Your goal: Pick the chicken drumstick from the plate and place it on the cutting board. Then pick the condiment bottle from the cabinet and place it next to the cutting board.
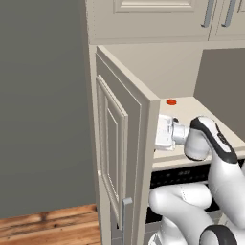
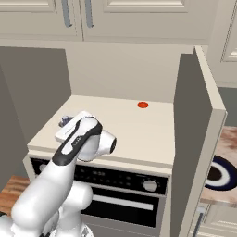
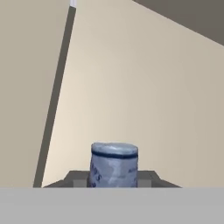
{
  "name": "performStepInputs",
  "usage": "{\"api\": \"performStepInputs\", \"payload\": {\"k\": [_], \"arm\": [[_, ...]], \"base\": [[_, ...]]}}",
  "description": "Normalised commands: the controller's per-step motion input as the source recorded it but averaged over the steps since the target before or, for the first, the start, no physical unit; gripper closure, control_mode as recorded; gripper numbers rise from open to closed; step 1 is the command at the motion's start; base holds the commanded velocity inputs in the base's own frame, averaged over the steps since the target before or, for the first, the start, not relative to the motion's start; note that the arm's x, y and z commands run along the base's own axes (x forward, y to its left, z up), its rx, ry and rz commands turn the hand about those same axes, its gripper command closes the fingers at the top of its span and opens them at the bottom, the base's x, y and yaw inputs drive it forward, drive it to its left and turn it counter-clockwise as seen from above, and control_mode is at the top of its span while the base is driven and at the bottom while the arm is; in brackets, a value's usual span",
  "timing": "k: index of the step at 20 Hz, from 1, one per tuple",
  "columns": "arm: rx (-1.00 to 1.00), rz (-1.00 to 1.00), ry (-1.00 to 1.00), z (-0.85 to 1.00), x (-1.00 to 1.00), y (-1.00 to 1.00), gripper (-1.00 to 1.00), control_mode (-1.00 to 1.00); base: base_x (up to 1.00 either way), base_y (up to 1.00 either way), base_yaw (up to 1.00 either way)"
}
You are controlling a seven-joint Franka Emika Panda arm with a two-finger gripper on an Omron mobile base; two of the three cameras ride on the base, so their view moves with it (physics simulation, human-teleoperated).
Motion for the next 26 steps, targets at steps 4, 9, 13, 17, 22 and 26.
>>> {"api": "performStepInputs", "payload": {"k": [4, 9, 13, 17, 22, 26], "arm": [[0.0, 0.0, 0.0, 0.32, -0.44, -0.04, 1.0, -1.0], [0.0, 0.0, 0.0, 0.46, -0.44, 0.0, 1.0, -1.0], [0.0, 0.0, 0.0, 0.55, -0.5, 0.0, 1.0, -1.0], [0.0, 0.0, -0.05, 0.47, -0.63, 0.0, 1.0, -1.0], [0.0, 0.0, -0.12, 0.35, -0.71, 0.0, 1.0, -1.0], [0.0, 0.0, -0.14, 0.33, -0.73, 0.0, 1.0, -1.0]], "base": [[0.0, 0.0, 0.0], [0.0, 0.0, 0.0], [0.0, 0.0, 0.0], [0.0, 0.0, 0.0], [0.0, 0.0, 0.0], [0.0, 0.0, 0.0]]}}
